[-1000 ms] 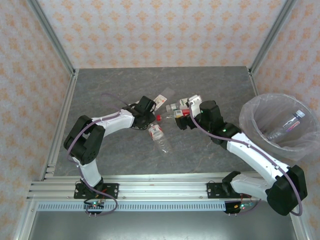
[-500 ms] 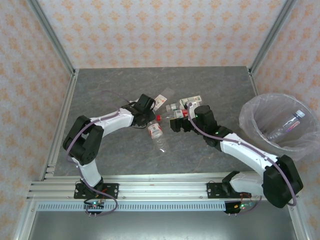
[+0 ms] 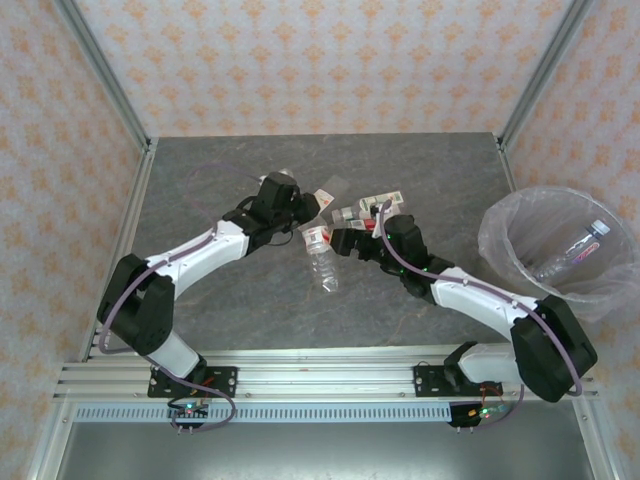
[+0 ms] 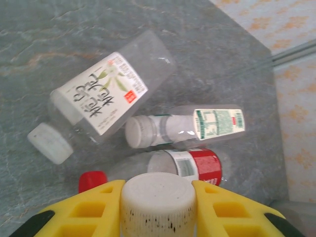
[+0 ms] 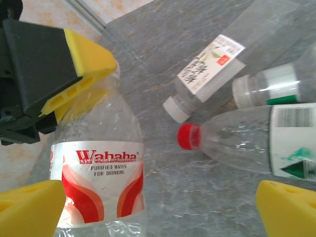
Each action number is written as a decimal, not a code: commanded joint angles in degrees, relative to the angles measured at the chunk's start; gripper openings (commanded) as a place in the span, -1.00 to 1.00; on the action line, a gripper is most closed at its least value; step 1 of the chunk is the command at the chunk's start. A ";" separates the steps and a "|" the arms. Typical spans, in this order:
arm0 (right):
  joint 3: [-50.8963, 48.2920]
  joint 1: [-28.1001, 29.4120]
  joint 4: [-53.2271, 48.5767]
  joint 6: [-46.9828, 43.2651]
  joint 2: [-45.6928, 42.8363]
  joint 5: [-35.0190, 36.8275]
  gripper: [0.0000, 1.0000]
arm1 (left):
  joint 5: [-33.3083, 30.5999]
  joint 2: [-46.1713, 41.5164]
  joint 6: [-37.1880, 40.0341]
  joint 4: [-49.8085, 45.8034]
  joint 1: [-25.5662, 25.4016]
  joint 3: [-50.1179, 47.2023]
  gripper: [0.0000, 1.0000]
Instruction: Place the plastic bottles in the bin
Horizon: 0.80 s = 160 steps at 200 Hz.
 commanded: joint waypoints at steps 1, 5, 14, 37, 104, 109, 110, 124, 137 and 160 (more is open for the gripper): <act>1.80 2.42 7.21 1.33 0.26 -3.39 0.99 | 2.83 -2.20 5.31 2.23 0.25 1.71 -1.00; 2.02 2.95 7.65 0.75 0.44 -3.50 0.99 | 3.30 -2.45 5.59 2.48 0.20 1.75 -1.00; 2.75 3.94 8.20 -0.37 0.78 -4.14 0.99 | 4.36 -2.98 6.21 3.42 0.25 1.60 -1.00; 5.18 5.57 8.38 -0.95 2.55 -5.57 0.99 | 6.18 -4.47 7.55 5.92 0.25 0.86 -1.00; 7.34 6.46 17.10 0.00 7.60 -8.12 0.97 | 8.26 -5.86 9.85 6.08 0.21 1.92 -1.00; 7.63 6.42 17.57 0.30 8.15 -8.36 0.97 | 8.24 -5.86 9.79 6.16 0.24 1.93 -1.00; 7.70 6.42 17.68 0.30 8.20 -8.39 0.97 | 8.29 -5.86 9.74 6.13 0.24 1.92 -1.00; 8.75 6.42 18.44 0.55 9.73 -9.55 0.96 | 8.19 -5.77 9.37 6.42 0.25 1.92 -1.00; 9.25 6.46 18.69 0.62 10.91 -8.84 0.95 | 8.42 -5.73 9.26 6.87 0.25 1.97 -1.00; 8.74 6.40 18.32 0.02 11.82 -7.05 0.83 | 7.93 -5.86 9.50 6.03 0.33 2.48 -1.00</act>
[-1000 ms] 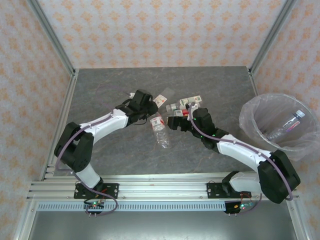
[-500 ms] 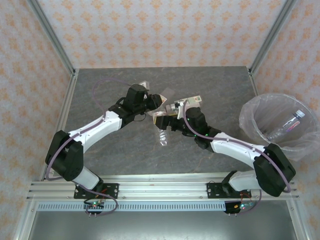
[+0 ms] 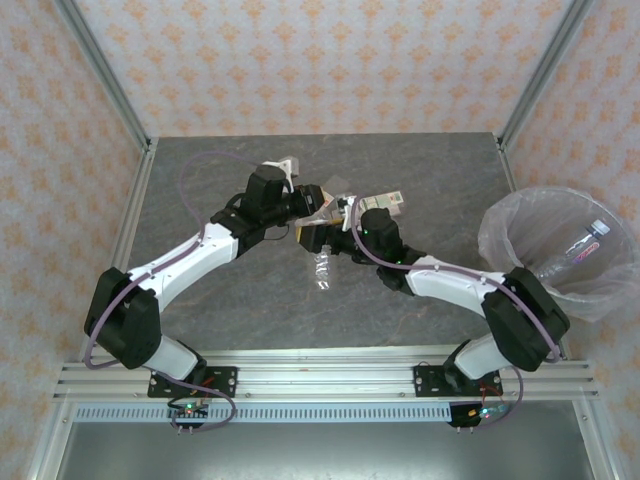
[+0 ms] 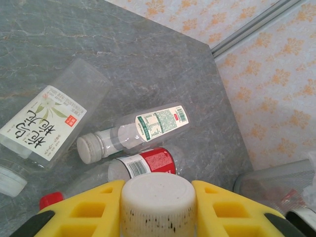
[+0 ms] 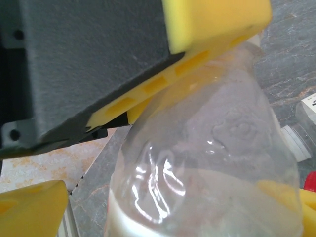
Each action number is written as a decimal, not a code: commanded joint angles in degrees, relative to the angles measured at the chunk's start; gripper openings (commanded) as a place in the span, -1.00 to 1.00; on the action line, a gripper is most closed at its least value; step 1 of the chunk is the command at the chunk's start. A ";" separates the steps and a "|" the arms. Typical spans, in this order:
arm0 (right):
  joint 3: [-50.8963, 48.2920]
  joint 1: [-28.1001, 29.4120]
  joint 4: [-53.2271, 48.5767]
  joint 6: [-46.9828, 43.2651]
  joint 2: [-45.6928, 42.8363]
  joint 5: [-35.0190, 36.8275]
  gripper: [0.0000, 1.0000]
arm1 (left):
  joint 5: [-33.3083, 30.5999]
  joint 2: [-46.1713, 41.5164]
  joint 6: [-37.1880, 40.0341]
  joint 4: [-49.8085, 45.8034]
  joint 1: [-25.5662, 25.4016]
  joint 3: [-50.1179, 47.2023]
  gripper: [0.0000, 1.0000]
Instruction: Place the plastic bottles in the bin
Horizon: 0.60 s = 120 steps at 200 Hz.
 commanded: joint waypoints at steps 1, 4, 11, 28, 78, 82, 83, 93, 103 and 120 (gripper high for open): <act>1.46 0.44 3.92 -0.28 0.56 0.24 0.82 | 0.70 -1.18 0.96 1.54 -0.02 2.33 -1.00; 1.30 0.47 3.73 -0.36 0.51 0.21 0.81 | 0.63 -1.26 1.06 1.37 -0.01 2.42 -1.00; 0.66 0.45 3.33 -0.58 0.42 -0.14 0.78 | 0.61 -1.36 1.26 1.18 0.06 2.52 -1.00; -1.22 0.45 3.49 -0.99 -0.41 -1.50 0.62 | 0.70 -1.53 1.44 0.63 0.23 3.04 -1.00; -3.02 0.45 2.61 -3.39 -2.61 -2.20 0.28 | 3.08 -1.10 0.85 -0.23 0.25 4.13 -1.00; -2.97 0.45 2.45 -3.49 -2.62 -2.20 0.26 | 3.16 -1.01 0.76 -0.34 0.25 4.13 -1.00; -2.91 0.45 2.39 -3.53 -2.60 -2.25 0.25 | 3.17 -1.01 0.76 -0.39 0.25 4.12 -1.00; -2.71 0.45 2.12 -4.12 -2.66 -2.59 0.21 | 3.22 -1.09 0.67 -0.77 0.29 4.28 -1.00; -2.45 0.45 1.58 -4.41 -2.60 -2.54 0.17 | 3.08 -1.10 0.67 -1.32 0.25 4.44 -1.00; -2.07 0.45 0.55 -4.79 -2.60 -2.21 0.14 | 2.93 -1.18 1.33 -3.14 0.25 5.25 -0.82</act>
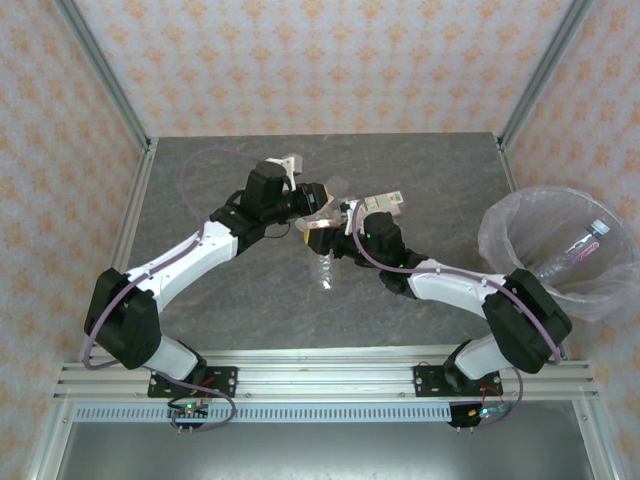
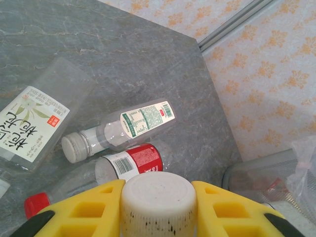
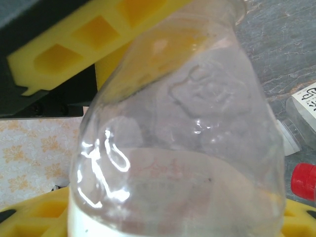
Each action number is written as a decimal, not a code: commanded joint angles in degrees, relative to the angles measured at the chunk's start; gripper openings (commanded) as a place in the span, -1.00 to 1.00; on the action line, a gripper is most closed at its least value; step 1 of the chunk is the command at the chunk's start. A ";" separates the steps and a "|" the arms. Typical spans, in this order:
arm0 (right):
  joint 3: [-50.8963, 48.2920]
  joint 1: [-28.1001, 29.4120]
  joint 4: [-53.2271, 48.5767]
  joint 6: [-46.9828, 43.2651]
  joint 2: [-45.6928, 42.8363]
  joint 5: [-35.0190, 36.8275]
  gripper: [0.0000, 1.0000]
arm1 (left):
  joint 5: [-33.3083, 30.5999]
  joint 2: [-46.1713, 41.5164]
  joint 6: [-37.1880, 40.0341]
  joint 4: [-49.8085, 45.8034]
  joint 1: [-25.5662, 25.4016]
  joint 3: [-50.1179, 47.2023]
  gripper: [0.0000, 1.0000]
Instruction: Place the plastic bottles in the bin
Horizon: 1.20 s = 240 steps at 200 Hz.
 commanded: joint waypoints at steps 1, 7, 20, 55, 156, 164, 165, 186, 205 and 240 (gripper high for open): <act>0.49 0.62 -0.36 -3.47 -1.45 -2.29 0.14 | 0.35 -1.18 0.54 -1.70 0.27 3.28 -0.78; 0.57 0.62 -0.60 -3.51 -1.50 -2.17 0.13 | 0.13 -1.18 0.69 -2.63 0.27 3.66 -0.51; 0.53 0.62 -0.96 -3.52 -1.55 -1.68 0.12 | -0.01 -1.35 1.04 -3.80 0.35 4.07 -0.31; 0.22 0.62 -2.38 -4.26 -2.05 0.70 0.09 | 0.39 -2.82 1.35 -4.70 0.53 4.57 0.53; -0.50 0.62 -6.10 -6.16 -3.85 5.71 0.02 | -0.57 -9.69 0.94 -3.84 3.80 1.02 1.00; -0.48 0.67 -6.34 -6.42 -3.98 6.13 0.02 | -1.51 -10.40 1.00 -3.69 3.86 0.31 1.00; -0.48 0.65 -6.35 -6.42 -3.96 6.18 0.02 | -1.60 -10.45 1.02 -3.67 3.87 0.26 1.00; -0.45 0.62 -7.26 -7.21 -4.38 7.10 0.01 | -4.45 -11.95 1.64 -3.87 4.23 -1.21 1.00; -0.27 0.63 -8.06 -8.26 -4.96 7.67 0.00 | -8.00 -13.25 2.31 -4.68 4.57 -2.44 1.00; -0.02 0.62 -9.63 -10.30 -6.47 9.07 -0.01 | -16.43 -14.42 3.17 -8.69 5.58 -3.22 1.00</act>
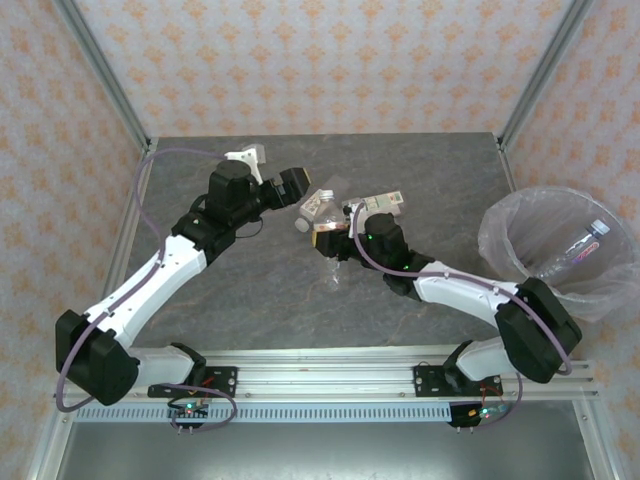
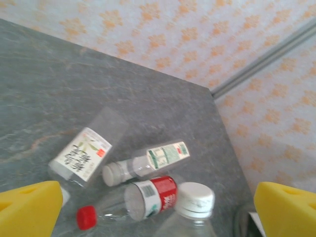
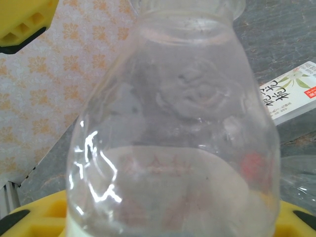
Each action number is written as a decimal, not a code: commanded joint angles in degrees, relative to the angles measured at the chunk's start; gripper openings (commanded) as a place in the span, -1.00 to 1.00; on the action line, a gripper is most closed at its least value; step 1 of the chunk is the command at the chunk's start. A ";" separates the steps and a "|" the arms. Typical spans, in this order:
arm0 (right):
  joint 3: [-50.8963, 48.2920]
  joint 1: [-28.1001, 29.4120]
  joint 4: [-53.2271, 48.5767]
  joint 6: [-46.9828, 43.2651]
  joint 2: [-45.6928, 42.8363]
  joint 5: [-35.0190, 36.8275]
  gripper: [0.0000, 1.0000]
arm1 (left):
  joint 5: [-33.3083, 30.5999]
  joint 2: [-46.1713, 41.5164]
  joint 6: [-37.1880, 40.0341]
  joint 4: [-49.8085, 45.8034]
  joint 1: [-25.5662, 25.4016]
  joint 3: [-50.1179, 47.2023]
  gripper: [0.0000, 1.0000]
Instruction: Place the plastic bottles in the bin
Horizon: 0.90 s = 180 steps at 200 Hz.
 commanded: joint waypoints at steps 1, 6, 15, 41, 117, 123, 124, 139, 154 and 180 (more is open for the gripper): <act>0.04 0.34 -0.73 -2.75 -2.35 2.17 -0.01 | -8.46 -1.63 1.54 -3.52 1.02 -0.77 1.00; 0.07 0.34 -0.80 -3.03 -2.57 2.48 -0.02 | -9.16 -1.60 1.39 -4.26 1.45 -0.77 1.00; 0.07 0.34 -1.04 -3.59 -3.11 3.01 -0.02 | -9.48 -1.31 1.11 -5.04 2.27 -0.85 1.00; 0.33 0.34 -2.81 -5.42 -4.84 4.60 -0.03 | -10.10 -1.26 0.48 -5.46 4.19 -2.53 1.00; 5.04 0.34 -16.28 -14.87 -16.96 15.44 -0.04 | -18.81 -2.99 1.49 -5.40 6.21 -10.13 1.00; 5.65 0.34 -17.59 -15.58 -17.97 16.58 -0.04 | -18.76 -2.98 1.45 -5.34 6.23 -10.44 1.00; 5.74 0.34 -17.86 -15.69 -18.14 16.75 -0.04 | -18.67 -2.95 1.41 -5.32 6.27 -10.53 1.00; 7.38 0.17 -21.09 -17.48 -20.37 19.90 -0.05 | -18.64 -2.27 1.03 -5.97 6.32 -10.70 1.00; 9.33 -0.22 -24.61 -18.21 -22.08 24.16 -0.06 | -17.91 -1.39 0.92 -6.37 6.46 -10.46 1.00; 13.54 -2.24 -31.37 -17.82 -23.94 32.93 -0.10 | -15.28 0.28 0.75 -5.40 6.41 -10.40 1.00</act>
